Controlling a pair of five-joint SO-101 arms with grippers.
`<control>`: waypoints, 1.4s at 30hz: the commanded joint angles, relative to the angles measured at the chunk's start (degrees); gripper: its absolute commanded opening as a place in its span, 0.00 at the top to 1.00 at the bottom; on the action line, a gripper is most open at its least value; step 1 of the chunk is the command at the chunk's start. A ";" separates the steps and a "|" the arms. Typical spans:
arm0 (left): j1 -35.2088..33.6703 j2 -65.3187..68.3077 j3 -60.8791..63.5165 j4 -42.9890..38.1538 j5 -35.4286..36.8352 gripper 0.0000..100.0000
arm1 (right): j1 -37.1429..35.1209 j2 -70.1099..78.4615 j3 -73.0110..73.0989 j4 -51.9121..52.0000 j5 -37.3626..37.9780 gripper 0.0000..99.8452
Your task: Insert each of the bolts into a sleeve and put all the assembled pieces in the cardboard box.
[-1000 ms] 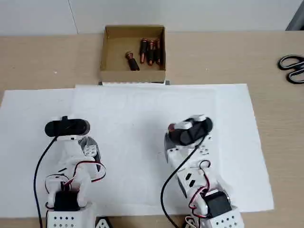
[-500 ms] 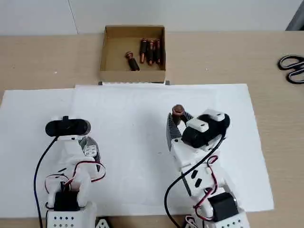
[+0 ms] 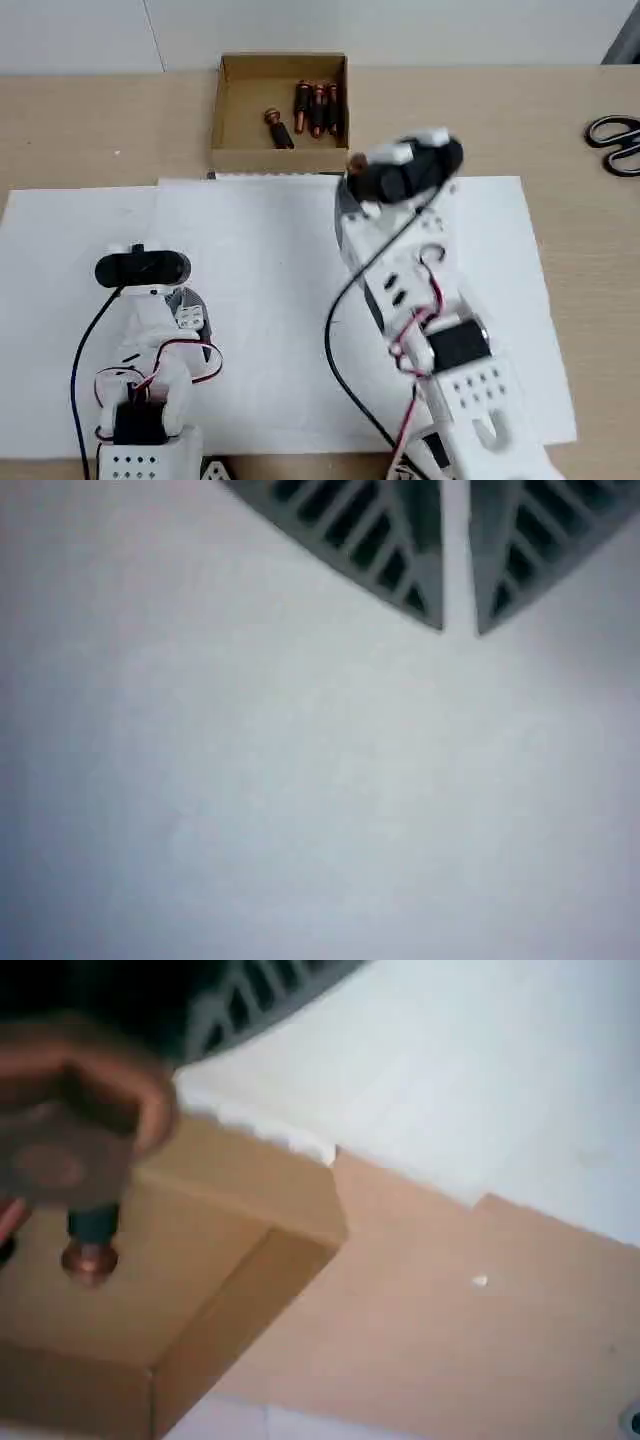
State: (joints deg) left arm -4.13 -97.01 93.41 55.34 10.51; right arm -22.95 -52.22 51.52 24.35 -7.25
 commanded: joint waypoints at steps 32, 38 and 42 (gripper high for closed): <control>0.09 -0.53 -0.57 -0.79 -0.44 0.99 | 3.74 88.40 -79.21 -10.95 -1.49 1.00; 0.09 -0.53 -0.57 -0.79 -0.44 0.99 | 3.65 97.01 -86.86 -10.42 -1.85 1.00; 0.09 -0.53 -0.57 -0.79 -0.44 0.99 | 3.65 98.24 -87.21 -10.24 -1.76 1.00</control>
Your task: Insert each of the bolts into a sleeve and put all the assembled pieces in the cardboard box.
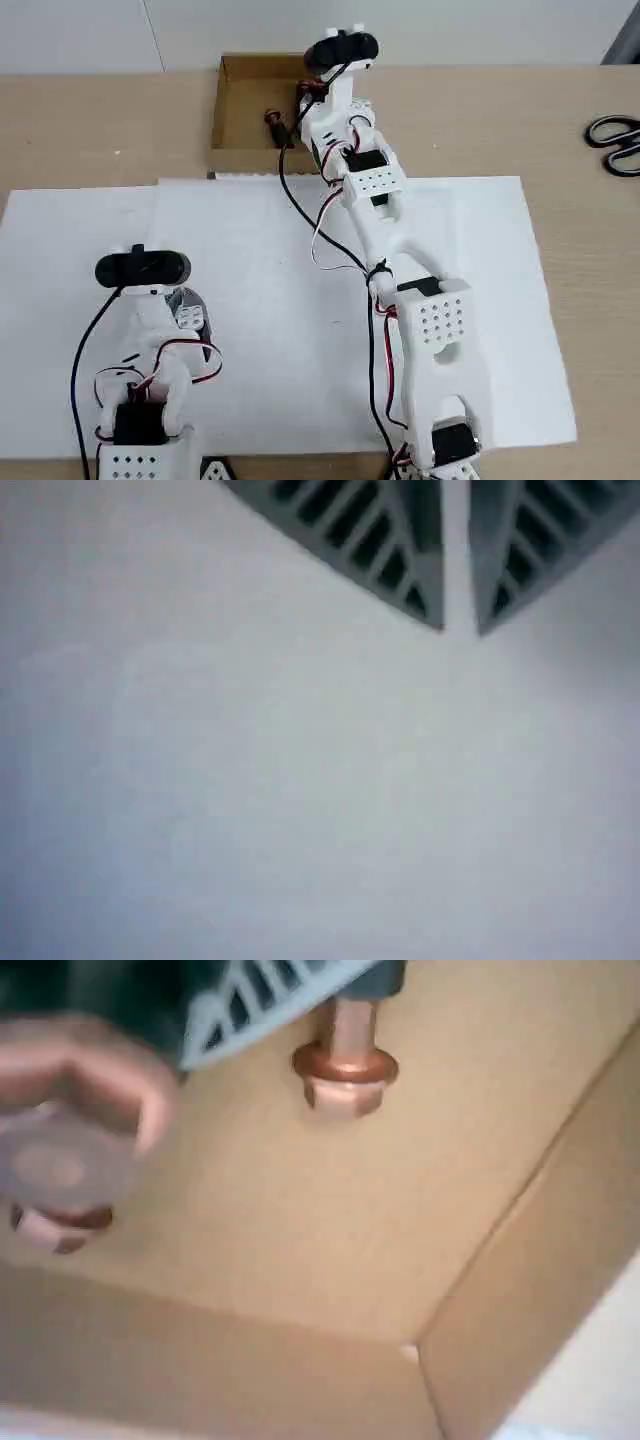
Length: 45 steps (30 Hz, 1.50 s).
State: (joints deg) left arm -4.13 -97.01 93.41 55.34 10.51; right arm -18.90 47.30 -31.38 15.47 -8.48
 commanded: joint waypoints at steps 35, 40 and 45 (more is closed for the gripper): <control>0.09 -0.53 -0.57 -0.79 -0.44 0.99 | -1.71 -12.88 -4.48 17.89 -0.97 0.70; 0.09 -0.53 -0.57 -0.79 -0.44 0.99 | -1.80 -17.54 -4.48 25.36 -0.97 0.70; 0.09 -0.53 -0.57 -0.79 -0.44 0.99 | -1.54 -23.96 -4.48 36.26 -0.97 0.72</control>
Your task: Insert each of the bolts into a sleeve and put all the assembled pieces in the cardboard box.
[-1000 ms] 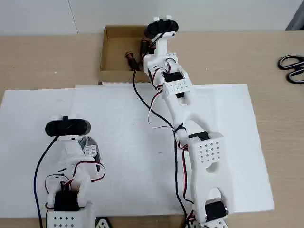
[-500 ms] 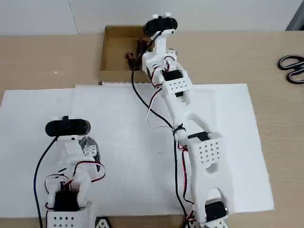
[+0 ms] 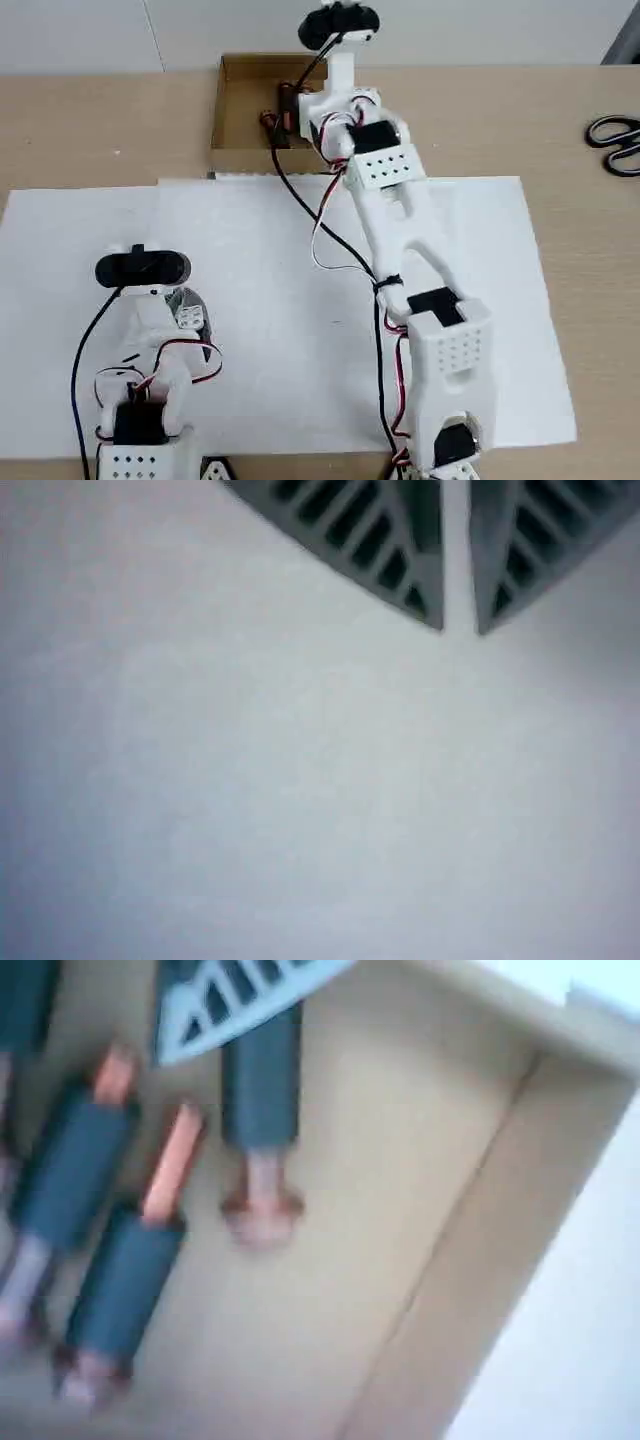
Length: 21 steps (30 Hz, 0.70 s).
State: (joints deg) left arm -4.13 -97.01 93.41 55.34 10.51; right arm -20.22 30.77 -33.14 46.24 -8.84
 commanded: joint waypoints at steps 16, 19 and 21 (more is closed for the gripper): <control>0.09 -0.53 -0.57 -0.79 -0.44 0.99 | 4.97 -28.26 -2.46 39.52 -0.35 1.00; 0.09 -0.53 -0.57 -0.79 -0.44 0.99 | 6.55 -32.22 -2.37 47.96 -0.62 1.00; 0.09 -0.53 -0.57 -0.79 -0.44 0.99 | 8.48 -34.42 -1.14 49.80 -0.62 1.00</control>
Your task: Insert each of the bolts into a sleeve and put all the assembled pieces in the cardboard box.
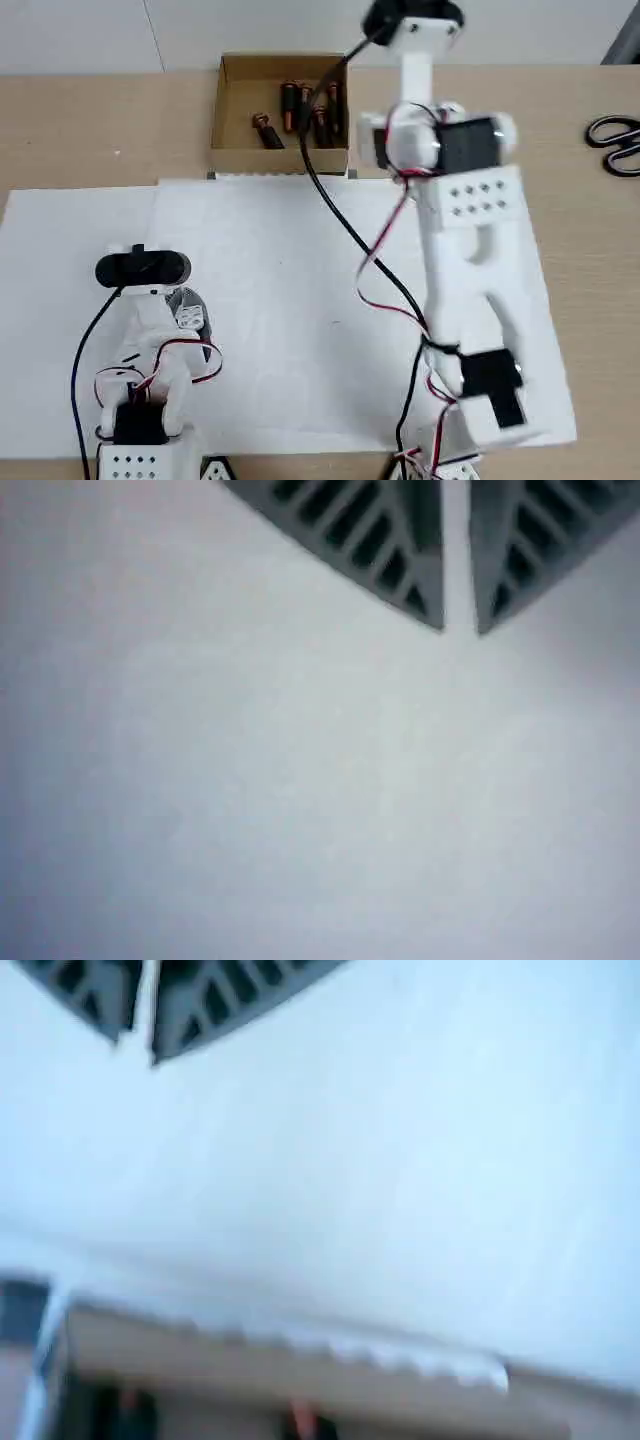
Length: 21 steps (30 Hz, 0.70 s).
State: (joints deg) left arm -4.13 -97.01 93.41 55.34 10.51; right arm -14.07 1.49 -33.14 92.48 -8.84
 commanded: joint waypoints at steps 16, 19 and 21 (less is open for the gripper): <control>0.09 -0.53 -0.57 -0.79 -0.44 0.99 | 13.67 -51.21 62.42 -17.63 1.23 1.00; 0.09 -0.53 -0.57 -0.79 -0.44 0.99 | 15.43 -60.88 77.71 -25.45 3.96 1.00; 0.09 -0.53 -0.57 -0.79 -0.44 0.99 | 16.57 -66.24 86.68 -29.58 4.75 1.00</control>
State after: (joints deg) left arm -4.13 -97.01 93.41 55.34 10.51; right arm 0.88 -56.62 40.88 69.36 -5.67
